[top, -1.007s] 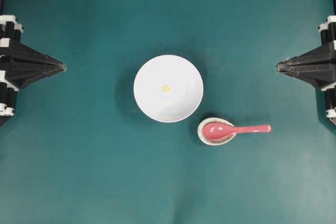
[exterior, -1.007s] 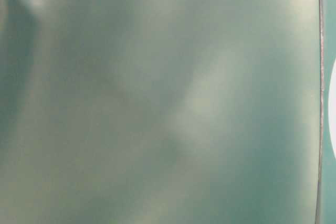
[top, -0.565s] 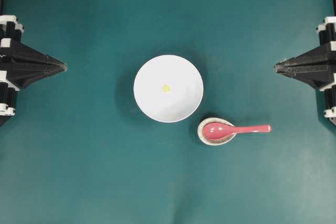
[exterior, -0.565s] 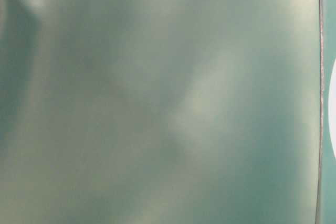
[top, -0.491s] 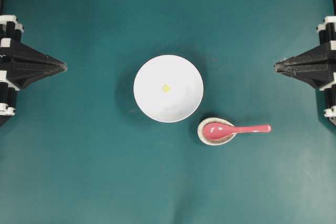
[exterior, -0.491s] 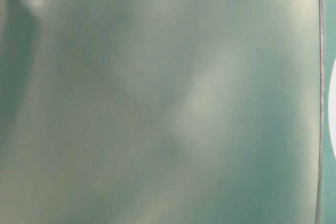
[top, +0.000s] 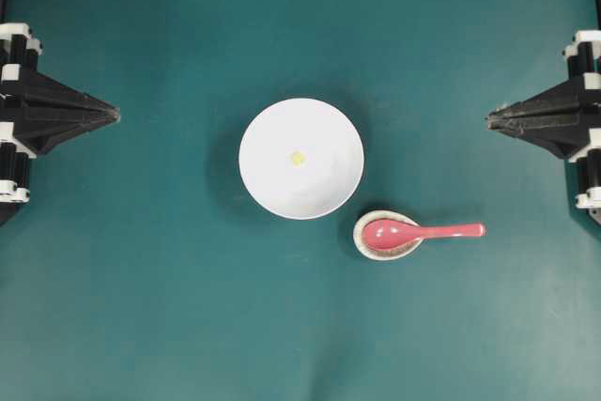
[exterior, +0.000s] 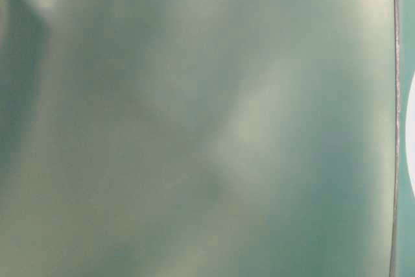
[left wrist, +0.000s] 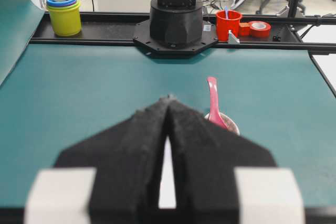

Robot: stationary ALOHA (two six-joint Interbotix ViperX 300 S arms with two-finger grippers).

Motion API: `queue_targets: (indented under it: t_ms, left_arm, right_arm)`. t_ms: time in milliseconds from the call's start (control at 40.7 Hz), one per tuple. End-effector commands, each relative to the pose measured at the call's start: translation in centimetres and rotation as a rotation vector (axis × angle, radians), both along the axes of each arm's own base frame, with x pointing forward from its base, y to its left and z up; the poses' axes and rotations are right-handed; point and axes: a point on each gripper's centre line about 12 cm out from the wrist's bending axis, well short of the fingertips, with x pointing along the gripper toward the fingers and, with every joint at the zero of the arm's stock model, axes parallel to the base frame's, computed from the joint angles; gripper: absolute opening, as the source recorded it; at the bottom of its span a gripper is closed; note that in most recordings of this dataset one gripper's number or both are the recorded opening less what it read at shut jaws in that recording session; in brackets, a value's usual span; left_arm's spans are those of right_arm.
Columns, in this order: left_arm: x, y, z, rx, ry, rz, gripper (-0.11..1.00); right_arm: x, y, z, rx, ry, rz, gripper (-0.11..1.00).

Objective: Scoop the yellow hexagonal prism block from the bowl with a spoon using the right arm.

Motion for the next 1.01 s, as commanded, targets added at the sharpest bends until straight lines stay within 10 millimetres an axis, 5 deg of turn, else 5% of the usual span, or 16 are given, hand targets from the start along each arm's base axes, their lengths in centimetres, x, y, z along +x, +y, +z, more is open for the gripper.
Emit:
queue_targets:
  t_ms: [0,319,712,982]
  left_arm:
    - [0.2,0.1,0.7,0.003,-0.014,0.002,-0.01]
    - [0.3,0.1,0.2,0.002,0.025,0.003,-0.01]
    - [0.3,0.1,0.2,0.002,0.025,0.003,-0.01]
    - [0.3,0.1,0.2,0.002,0.025,0.003,-0.01]
  right_arm:
    - [0.4,-0.1,0.3,0.01,0.0,-0.004,-0.01]
    - [1.3,-0.2,-1.0,0.043,0.057,-0.012,0.0]
    - [2.4,-0.2,-2.5,0.057,0.102,-0.016,0.46]
    - [3.6,0.0,-4.9,0.084,0.198,-0.013,0.51]
